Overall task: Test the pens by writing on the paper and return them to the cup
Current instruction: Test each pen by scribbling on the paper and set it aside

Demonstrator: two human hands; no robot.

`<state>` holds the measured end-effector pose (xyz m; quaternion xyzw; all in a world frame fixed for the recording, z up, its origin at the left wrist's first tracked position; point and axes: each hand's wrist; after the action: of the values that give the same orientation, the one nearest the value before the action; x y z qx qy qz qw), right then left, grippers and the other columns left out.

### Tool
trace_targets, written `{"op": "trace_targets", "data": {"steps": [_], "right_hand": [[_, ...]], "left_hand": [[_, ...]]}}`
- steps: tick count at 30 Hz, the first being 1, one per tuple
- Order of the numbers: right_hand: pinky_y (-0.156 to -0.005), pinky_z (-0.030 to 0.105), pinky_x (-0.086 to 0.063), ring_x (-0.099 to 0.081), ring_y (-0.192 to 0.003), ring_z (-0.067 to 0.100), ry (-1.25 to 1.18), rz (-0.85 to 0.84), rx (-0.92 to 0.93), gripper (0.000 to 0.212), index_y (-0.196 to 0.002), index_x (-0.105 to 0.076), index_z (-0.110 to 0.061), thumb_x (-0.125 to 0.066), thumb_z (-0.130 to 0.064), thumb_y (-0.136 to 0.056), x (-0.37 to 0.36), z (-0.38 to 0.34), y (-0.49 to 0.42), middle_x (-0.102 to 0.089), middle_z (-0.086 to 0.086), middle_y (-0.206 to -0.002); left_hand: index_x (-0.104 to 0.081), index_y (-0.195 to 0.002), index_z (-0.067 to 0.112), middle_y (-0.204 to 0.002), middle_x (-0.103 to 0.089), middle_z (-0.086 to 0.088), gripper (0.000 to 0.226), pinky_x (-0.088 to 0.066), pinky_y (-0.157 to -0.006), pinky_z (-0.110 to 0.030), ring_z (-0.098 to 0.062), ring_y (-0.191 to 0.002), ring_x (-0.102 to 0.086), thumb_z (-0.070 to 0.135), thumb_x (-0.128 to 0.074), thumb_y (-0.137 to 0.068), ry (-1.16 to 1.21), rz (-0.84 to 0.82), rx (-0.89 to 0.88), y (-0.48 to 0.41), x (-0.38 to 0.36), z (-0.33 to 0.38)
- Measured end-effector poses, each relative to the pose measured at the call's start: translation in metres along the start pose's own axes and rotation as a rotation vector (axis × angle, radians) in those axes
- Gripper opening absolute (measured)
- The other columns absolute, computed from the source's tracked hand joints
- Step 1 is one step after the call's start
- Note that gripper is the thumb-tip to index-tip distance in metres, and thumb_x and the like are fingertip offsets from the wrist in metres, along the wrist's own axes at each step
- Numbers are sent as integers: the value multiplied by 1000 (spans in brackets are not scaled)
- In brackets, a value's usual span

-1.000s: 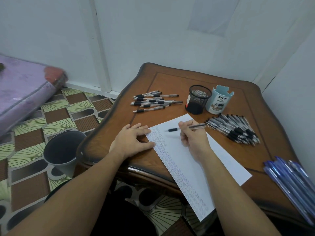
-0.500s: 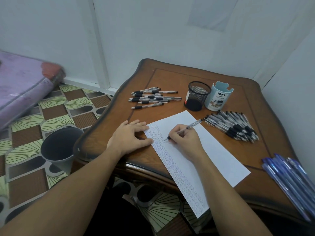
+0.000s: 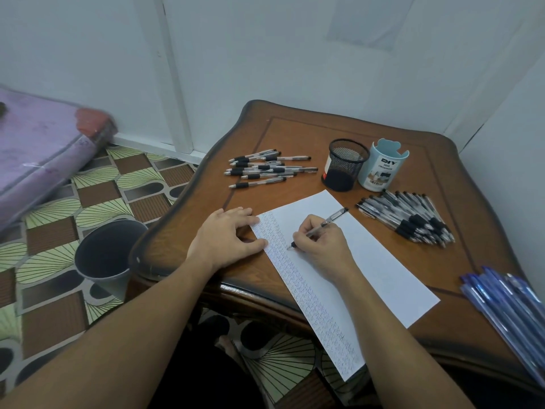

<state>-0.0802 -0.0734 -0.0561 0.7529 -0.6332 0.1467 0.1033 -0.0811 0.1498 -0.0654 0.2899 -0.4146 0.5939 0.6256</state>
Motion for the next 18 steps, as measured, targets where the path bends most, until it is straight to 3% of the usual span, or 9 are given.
{"op": "trace_targets", "data": {"steps": [3, 7, 12, 18], "right_hand": [[-59, 30, -33, -42, -62, 10, -6, -8, 4, 19, -72, -54, -4, -64, -10, -88, 0, 0, 0, -50, 7, -64], [-57, 27, -32, -41, -61, 9, -7, -13, 0, 20, -72, -54, -5, -63, -12, -89, 0, 0, 1, -48, 4, -63], [-53, 18, -31, -42, -59, 7, 35, -5, 8, 19, -72, -53, -3, -63, -10, -87, -1, 0, 0, -50, 3, -62], [-54, 21, -32, -44, -61, 8, 3, 3, -21, 20, -72, -55, -3, -64, -13, -87, 0, 0, -1, -51, 9, -64]], "left_hand": [[-58, -132, 35, -148, -45, 11, 74, -17, -118, -36, -7, -141, -31, 75, -49, -70, -69, 8, -17, 0, 0, 1], [-44, -140, 45, -158, -27, 10, 89, 3, -119, -46, -10, -148, -13, 86, -29, -63, -149, -51, 24, 0, 0, 3], [-42, -139, 48, -157, -27, 12, 89, 3, -119, -48, -8, -146, -15, 88, -28, -61, -162, -74, 47, -1, 0, 2], [-45, -137, 48, -155, -30, 13, 86, 0, -120, -48, -8, -145, -17, 88, -31, -61, -150, -63, 48, -2, -1, 1]]}}
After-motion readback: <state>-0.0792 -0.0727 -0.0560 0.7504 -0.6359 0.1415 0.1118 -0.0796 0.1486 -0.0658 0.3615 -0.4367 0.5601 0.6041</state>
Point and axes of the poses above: each hand's wrist, its own y-axis away from the middle knuckle, its own x-axis out of the back of the hand, z = x × y
